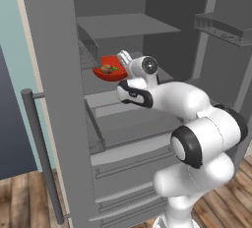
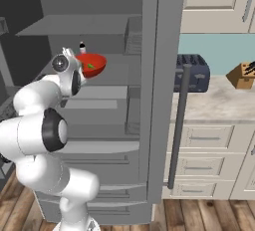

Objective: Pick the chicken drumstick and lemon wedge from their plates and place them in the bowl. Then put the bowl in the fridge.

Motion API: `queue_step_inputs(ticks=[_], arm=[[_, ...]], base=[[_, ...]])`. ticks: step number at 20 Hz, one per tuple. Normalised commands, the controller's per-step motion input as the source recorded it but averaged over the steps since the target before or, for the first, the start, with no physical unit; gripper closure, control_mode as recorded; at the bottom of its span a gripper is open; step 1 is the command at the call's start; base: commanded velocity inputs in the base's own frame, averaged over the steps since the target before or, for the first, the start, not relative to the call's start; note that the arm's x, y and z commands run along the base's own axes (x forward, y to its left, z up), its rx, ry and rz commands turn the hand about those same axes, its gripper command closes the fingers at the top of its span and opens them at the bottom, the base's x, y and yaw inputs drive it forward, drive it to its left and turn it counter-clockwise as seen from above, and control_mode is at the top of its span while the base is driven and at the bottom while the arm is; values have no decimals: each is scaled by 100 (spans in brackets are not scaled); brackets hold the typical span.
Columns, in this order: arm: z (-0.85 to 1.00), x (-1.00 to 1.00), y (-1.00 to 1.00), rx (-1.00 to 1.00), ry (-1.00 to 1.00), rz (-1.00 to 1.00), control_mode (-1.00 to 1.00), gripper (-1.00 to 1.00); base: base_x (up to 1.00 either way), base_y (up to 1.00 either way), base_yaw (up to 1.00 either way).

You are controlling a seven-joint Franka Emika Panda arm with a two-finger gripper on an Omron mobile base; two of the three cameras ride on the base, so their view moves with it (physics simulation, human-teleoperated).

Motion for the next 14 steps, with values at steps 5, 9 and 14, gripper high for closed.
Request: queue_step_inputs(ticks=[5, 9, 14], arm=[[21, -75, -10, 0, 0, 9, -100, -100], [35, -75, -25, 0, 0, 13, -100, -100], [42, -68, -27, 0, 1, 12, -100, -100]], base=[[0, 0, 0], [0, 0, 0], [0, 0, 0]])
